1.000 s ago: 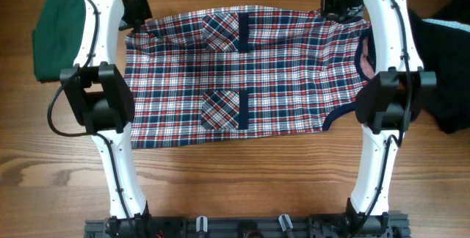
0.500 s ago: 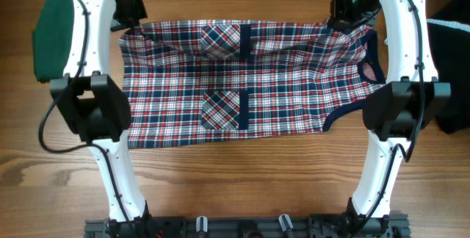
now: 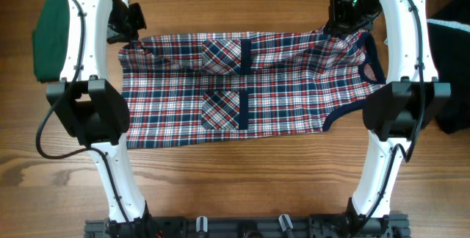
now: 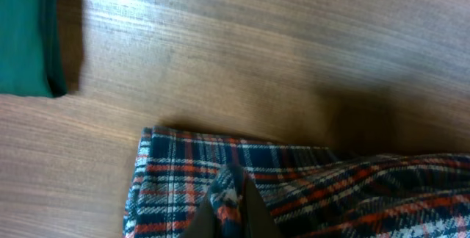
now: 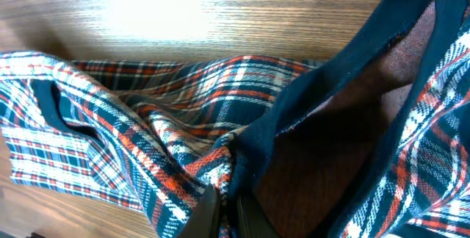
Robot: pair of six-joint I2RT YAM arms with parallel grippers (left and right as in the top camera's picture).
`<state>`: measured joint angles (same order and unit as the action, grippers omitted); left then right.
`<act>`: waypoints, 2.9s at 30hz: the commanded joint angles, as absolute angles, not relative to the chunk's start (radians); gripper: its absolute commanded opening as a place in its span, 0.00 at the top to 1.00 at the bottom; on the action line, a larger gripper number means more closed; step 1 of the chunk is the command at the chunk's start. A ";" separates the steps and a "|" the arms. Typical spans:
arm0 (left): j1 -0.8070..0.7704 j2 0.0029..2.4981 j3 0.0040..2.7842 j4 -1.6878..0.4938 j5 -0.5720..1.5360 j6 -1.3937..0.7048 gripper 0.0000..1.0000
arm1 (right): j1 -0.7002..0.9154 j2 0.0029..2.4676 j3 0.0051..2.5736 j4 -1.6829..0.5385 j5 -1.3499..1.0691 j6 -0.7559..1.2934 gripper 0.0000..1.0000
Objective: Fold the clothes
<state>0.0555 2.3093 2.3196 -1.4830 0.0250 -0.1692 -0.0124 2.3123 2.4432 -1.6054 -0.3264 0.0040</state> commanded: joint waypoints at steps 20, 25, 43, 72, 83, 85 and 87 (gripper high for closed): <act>0.052 2.231 2.323 -1.474 0.033 -0.224 0.96 | -0.020 2.053 2.446 -1.568 -0.088 0.083 0.96; 0.027 2.176 2.323 -1.481 0.003 -0.224 0.96 | -0.020 1.990 2.446 -1.589 -0.059 0.089 0.96; 0.025 2.148 2.323 -1.479 -0.081 -0.244 0.96 | -0.020 1.987 2.297 -1.526 -0.073 0.089 0.96; 0.024 1.585 2.323 -1.544 -0.152 -0.243 0.96 | -0.020 1.396 2.299 -1.608 -0.086 0.160 0.96; 0.024 1.542 2.323 -1.648 -0.151 -0.297 0.96 | -0.020 1.345 2.177 -1.608 -0.025 0.184 0.96; 0.024 1.578 2.323 -1.650 -0.152 -0.296 0.96 | -0.020 1.374 2.107 -1.607 0.002 0.184 0.96; 0.024 1.625 2.323 -1.643 -0.154 -0.296 0.96 | -0.020 1.412 2.057 -1.601 0.004 0.183 0.95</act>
<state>0.0143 1.5391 2.3192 -1.6550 -0.1230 -0.2756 -0.0124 1.3415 2.1391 -1.6154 -0.0666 0.1642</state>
